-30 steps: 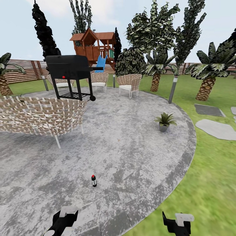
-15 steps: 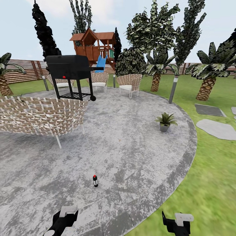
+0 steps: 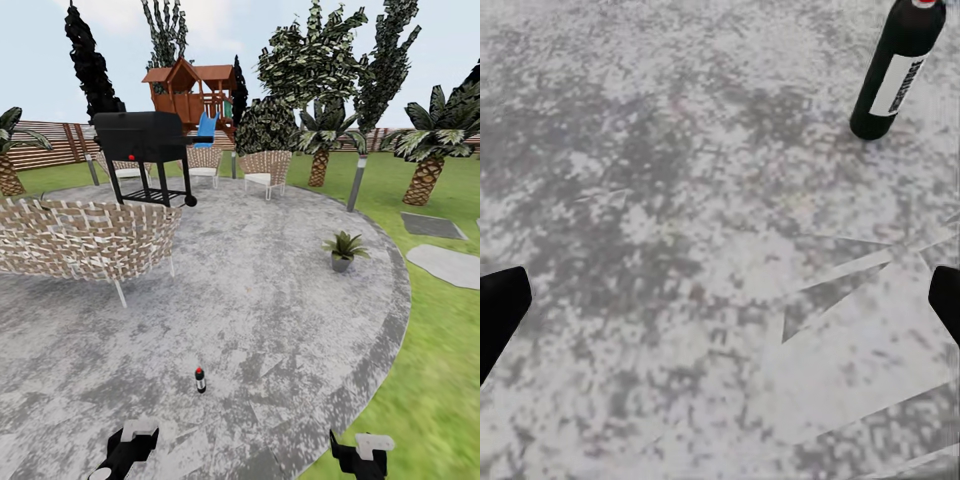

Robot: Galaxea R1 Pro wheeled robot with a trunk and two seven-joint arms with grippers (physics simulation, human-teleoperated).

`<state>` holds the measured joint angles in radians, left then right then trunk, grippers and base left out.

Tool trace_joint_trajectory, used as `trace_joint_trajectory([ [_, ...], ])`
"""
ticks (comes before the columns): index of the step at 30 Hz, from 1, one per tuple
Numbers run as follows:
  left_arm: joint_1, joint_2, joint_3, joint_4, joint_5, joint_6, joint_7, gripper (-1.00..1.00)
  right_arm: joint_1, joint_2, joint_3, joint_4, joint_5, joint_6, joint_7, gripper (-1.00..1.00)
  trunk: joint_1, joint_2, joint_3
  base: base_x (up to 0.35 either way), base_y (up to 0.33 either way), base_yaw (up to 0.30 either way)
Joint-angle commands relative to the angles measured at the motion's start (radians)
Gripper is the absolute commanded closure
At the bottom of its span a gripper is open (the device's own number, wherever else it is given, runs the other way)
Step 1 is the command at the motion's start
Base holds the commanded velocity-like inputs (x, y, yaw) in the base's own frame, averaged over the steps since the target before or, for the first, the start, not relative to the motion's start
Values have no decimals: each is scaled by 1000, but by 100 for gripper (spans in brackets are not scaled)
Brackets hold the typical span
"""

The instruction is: Pick up the pesticide atomizer in the garden and spray insectifuge to fully cover both potted plants in the garden.

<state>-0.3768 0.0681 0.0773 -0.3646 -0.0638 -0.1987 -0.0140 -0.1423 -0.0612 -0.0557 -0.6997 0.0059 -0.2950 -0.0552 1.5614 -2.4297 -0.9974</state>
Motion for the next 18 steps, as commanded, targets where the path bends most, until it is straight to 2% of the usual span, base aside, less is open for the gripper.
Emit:
trace_joint_trajectory([
  [1, -1, -1, 6, 1, -7, -4, -2, -100, 0, 0, 0, 0, 1, -3, -3, -100, 0, 0, -1, 265, 220, 0],
  [4, -1, -1, 6, 1, -7, -4, -1, -100, 0, 0, 0, 0, 0, -3, -3, -100, 0, 0, -1, 202, 161, 0],
  [8, -1, -1, 6, 1, -7, -4, -1, -100, 0, 0, 0, 0, 0, -2, -3, -100, 0, 0, -1, 35, 28, -40],
  [14, -1, 0, 6, 1, -7, -4, -1, -100, 0, 0, 0, 0, 0, -2, -3, -100, 0, 0, -1, 3, 10, -234],
  [18, -1, 0, 6, 1, -7, -4, -2, -100, 0, 0, 0, -1, 0, -1, -4, -100, 0, 0, -1, 9, 166, -176],
])
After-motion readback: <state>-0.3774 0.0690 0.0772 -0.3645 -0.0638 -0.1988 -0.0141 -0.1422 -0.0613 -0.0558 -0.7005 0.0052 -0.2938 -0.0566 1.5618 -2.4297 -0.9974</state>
